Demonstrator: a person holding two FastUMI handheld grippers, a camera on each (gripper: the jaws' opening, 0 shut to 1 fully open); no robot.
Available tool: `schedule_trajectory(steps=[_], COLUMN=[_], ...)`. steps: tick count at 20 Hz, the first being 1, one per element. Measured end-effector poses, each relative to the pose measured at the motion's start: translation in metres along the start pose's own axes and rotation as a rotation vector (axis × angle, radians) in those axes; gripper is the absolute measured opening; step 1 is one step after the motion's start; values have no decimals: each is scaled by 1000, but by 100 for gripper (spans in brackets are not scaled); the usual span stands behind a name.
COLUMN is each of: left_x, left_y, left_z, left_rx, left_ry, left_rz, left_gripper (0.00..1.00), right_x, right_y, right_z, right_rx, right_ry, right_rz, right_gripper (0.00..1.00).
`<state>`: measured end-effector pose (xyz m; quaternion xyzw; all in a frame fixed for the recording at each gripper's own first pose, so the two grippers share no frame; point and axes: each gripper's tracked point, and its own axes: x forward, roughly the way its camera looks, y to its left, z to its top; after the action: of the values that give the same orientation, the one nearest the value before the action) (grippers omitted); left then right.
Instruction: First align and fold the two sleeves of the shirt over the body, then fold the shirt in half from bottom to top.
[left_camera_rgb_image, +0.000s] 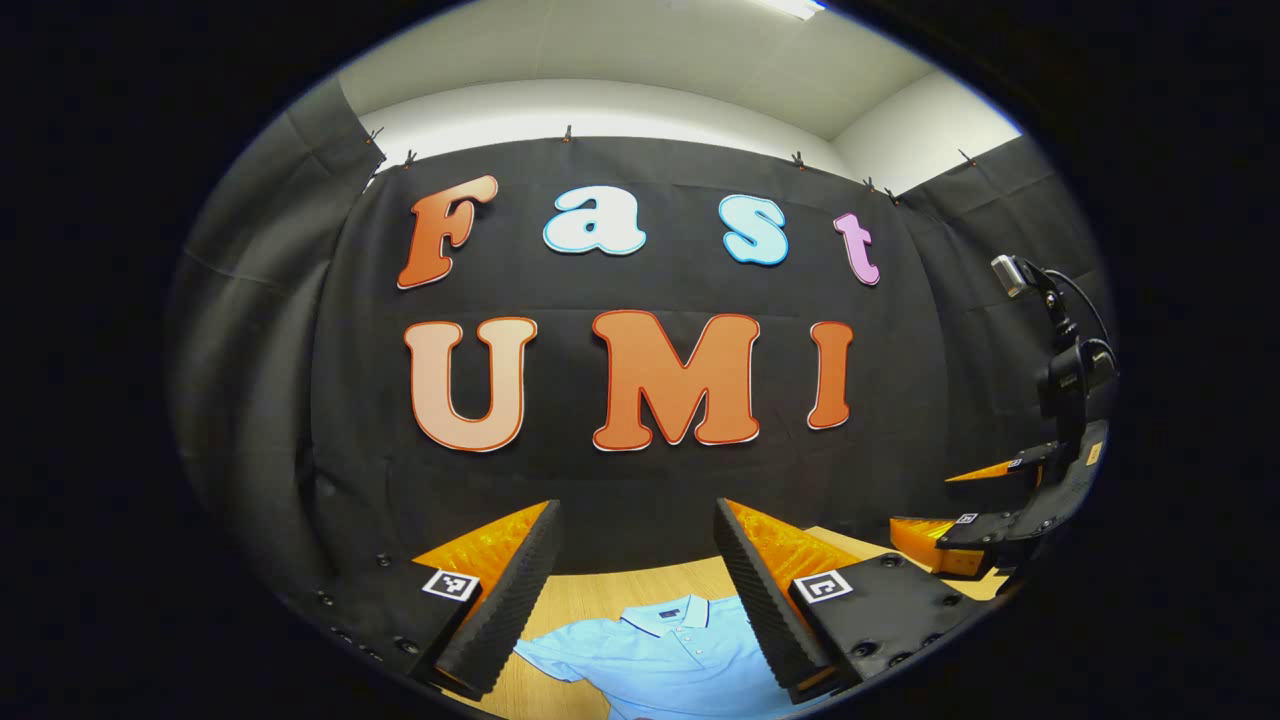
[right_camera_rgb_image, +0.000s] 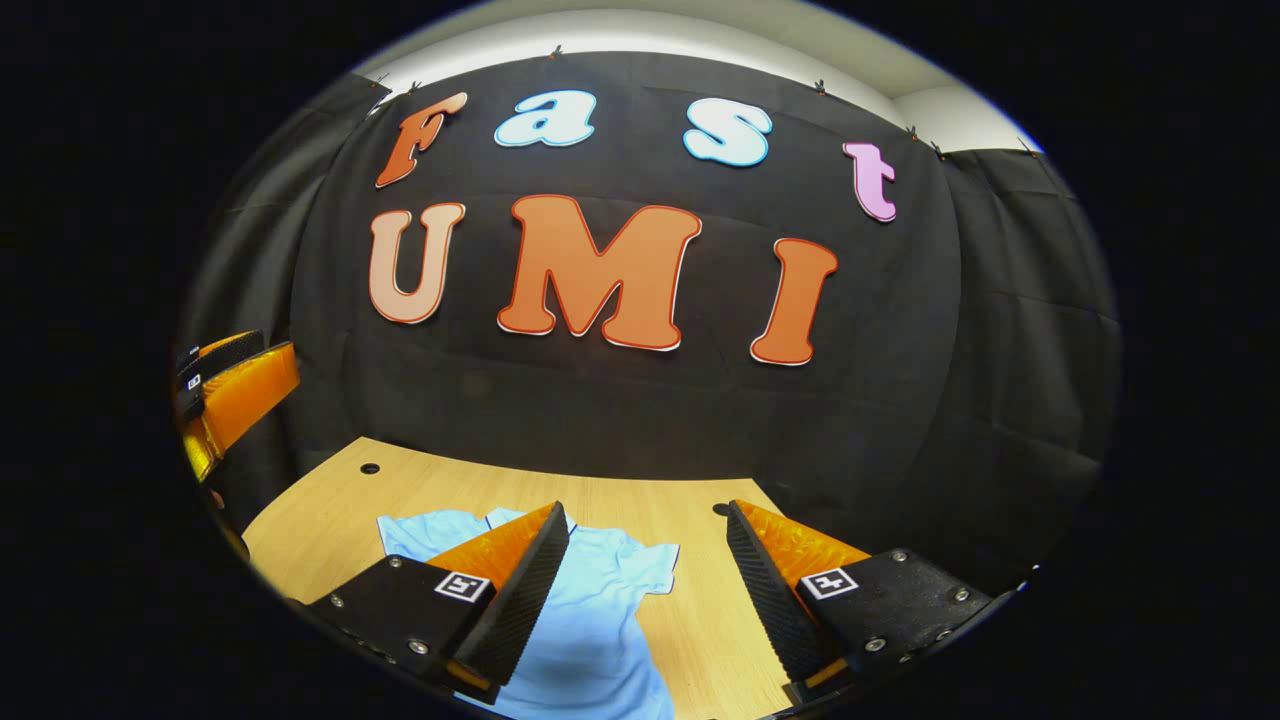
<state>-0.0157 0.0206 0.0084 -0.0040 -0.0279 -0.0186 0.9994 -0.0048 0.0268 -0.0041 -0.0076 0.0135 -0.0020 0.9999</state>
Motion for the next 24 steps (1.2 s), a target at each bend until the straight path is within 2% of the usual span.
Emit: schedule_trajectory(steps=[5,12,15,18,19,24], left_x=[2,13,20,30,33,42], left_y=[-4,-7,-11,-14,-12,-15], left_z=[2,6,6,-9,-13,-28], left_rx=[30,49,59,48,56,76], left_ry=[-13,-29,-31,15,28,87], left_rz=[20,79,106,127,141,191], left_gripper=[98,98,98,96,99,100], right_x=[19,74,104,135,145,194], right_y=[0,-11,-15,-16,-17,-30], right_z=[0,-22,-49,-95,-111,-181], right_rx=[4,-4,-5,-6,-3,16], right_ry=[10,115,213,349,402,617], right_rz=[32,87,117,151,165,174], right_gripper=[97,96,96,96,96,96])
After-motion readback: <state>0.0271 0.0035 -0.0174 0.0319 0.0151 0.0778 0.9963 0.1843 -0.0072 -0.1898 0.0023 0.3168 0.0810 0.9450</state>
